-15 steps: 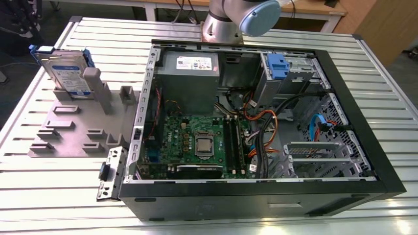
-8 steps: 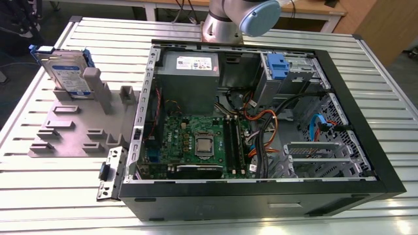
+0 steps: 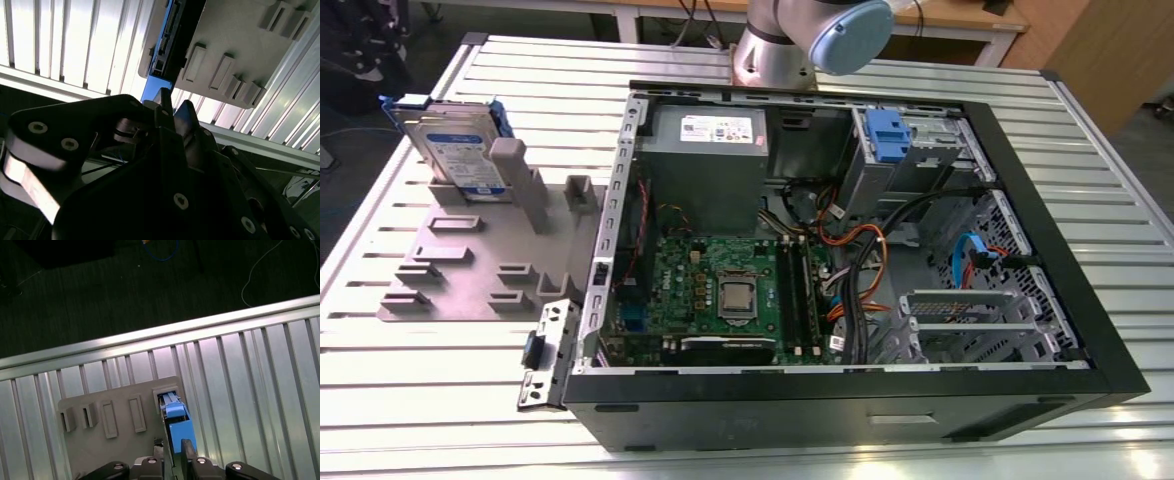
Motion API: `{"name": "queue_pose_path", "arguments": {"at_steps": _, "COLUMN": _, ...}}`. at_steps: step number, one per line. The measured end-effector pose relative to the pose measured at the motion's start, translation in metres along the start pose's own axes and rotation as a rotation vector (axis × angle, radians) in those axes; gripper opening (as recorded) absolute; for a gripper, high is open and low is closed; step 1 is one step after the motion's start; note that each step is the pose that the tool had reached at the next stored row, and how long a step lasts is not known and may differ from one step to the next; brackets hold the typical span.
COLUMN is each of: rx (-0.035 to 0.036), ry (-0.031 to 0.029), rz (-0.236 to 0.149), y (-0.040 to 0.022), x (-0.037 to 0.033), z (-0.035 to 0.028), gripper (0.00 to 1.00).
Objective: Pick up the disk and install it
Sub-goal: 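Pick up the disk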
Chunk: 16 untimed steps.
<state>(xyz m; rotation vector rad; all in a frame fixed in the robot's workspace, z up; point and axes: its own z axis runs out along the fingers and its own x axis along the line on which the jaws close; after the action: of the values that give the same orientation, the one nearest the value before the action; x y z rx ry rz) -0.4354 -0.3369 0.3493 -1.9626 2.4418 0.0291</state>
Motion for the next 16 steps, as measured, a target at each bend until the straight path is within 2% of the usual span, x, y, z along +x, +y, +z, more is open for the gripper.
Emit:
{"name": "queue_pose_path", "arguments": {"at_steps": 1, "rx": 0.0, "ry": -0.0001, "rz": 0.0, "y": 0.0, "x": 0.0, "z": 0.0, "gripper": 0.31}}
{"name": "queue_pose_path", "arguments": {"at_steps": 2, "rx": 0.0, "ry": 0.0, "rz": 0.0, "y": 0.0, "x": 0.0, "z": 0.0, "gripper": 0.31}}
{"name": "queue_pose_path", "arguments": {"at_steps": 3, "rx": 0.0, "ry": 0.0, "rz": 0.0, "y": 0.0, "x": 0.0, "z": 0.0, "gripper": 0.37}}
{"name": "queue_pose_path", "arguments": {"at_steps": 6, "rx": 0.0, "ry": 0.0, "rz": 0.0, "y": 0.0, "x": 0.0, "z": 0.0001, "gripper": 0.38}}
{"name": "queue_pose_path", "arguments": {"at_steps": 7, "rx": 0.0, "ry": 0.0, "rz": 0.0, "y": 0.0, "x": 0.0, "z": 0.0, "gripper": 0.44}}
{"name": "queue_pose_path", "arguments": {"at_steps": 9, "rx": 0.0, "ry": 0.0, "rz": 0.0, "y": 0.0, "x": 0.0, "z": 0.0, "gripper": 0.44}}
{"name": "queue_pose_path", "arguments": {"at_steps": 10, "rx": -0.0001, "ry": 0.0, "rz": 0.0, "y": 0.0, "x": 0.0, "z": 0.0001, "gripper": 0.51}}
{"name": "queue_pose_path", "arguments": {"at_steps": 15, "rx": -0.0001, "ry": 0.0, "rz": 0.0, "y": 0.0, "x": 0.0, "z": 0.0001, "gripper": 0.52}}
{"name": "queue_pose_path", "arguments": {"at_steps": 16, "rx": 0.0001, "ry": 0.0, "rz": 0.0, "y": 0.0, "x": 0.0, "z": 0.0004, "gripper": 0.57}}
